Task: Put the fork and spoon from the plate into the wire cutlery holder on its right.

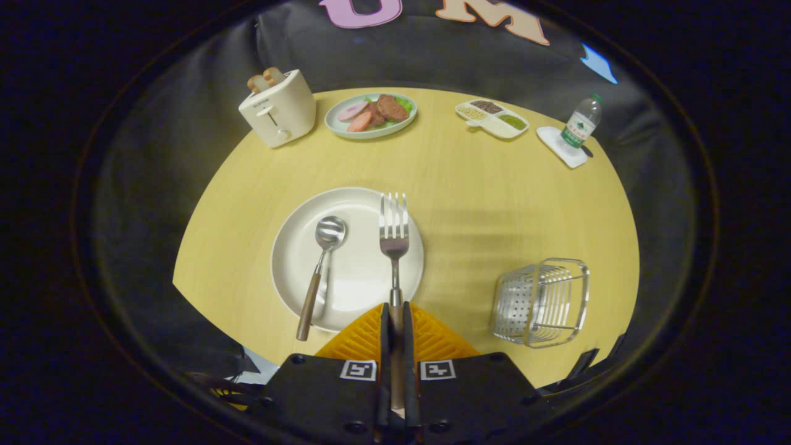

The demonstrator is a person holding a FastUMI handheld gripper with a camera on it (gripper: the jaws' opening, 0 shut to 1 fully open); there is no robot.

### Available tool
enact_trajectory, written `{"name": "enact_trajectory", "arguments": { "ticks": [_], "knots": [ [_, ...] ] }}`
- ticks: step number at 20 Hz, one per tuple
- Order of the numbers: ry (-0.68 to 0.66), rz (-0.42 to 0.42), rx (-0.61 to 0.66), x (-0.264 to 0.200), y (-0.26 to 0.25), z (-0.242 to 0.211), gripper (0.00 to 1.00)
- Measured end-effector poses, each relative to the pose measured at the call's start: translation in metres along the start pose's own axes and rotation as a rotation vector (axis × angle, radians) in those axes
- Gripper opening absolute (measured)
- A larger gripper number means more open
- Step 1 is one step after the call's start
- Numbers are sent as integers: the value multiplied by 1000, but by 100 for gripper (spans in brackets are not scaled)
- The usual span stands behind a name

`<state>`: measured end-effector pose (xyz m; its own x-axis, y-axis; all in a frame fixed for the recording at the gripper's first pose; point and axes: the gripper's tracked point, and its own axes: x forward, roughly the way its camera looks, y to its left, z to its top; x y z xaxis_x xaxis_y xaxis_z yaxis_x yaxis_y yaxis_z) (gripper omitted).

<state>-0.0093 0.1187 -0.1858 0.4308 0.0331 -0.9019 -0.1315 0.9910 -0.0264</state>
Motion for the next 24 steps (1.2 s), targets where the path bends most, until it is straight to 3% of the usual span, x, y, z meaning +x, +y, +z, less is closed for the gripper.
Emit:
{"name": "enact_trajectory", "arguments": {
  "ticks": [7, 14, 20, 24],
  "knots": [
    [109, -179, -37, -49, -92, -34, 12],
    [253, -276, -53, -56, -140, -58, 12],
    [350, -297, -59, -41, -159, -63, 12],
    [405, -262, -92, -31, -156, -70, 12]
  ]
}}
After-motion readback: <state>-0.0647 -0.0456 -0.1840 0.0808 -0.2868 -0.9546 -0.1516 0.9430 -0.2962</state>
